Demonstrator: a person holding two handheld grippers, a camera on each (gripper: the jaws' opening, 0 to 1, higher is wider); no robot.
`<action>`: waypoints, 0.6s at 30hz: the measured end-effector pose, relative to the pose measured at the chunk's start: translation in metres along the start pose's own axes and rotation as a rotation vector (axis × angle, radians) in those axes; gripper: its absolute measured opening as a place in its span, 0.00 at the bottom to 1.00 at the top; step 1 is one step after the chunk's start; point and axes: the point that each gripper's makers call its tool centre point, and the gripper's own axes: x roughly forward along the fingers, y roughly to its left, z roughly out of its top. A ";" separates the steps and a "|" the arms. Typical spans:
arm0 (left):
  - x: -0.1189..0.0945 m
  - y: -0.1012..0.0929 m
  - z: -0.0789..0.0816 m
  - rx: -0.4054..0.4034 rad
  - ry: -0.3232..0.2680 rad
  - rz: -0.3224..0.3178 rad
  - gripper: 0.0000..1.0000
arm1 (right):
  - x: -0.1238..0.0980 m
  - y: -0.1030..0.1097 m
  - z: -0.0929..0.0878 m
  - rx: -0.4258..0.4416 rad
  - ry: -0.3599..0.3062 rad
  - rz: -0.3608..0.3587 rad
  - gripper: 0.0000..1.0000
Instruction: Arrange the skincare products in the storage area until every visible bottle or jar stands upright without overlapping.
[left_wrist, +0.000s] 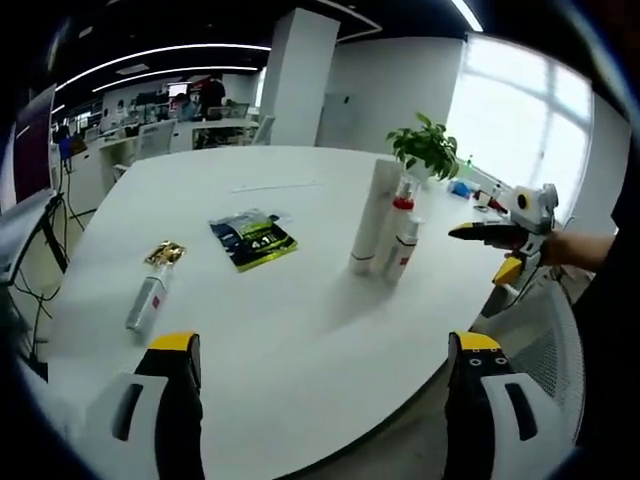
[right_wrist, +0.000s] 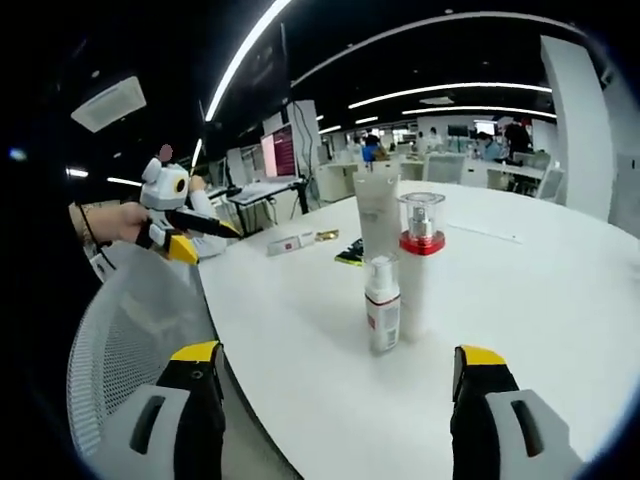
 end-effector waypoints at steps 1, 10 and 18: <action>0.000 0.002 0.001 -0.001 0.000 0.000 0.95 | 0.001 0.000 0.000 0.001 0.002 -0.001 0.99; 0.003 0.034 0.004 -0.020 0.005 0.054 0.93 | 0.009 -0.005 -0.008 0.022 0.024 -0.004 0.99; 0.003 0.105 0.013 -0.034 0.008 0.178 0.91 | 0.020 -0.008 -0.007 0.016 0.042 0.012 0.98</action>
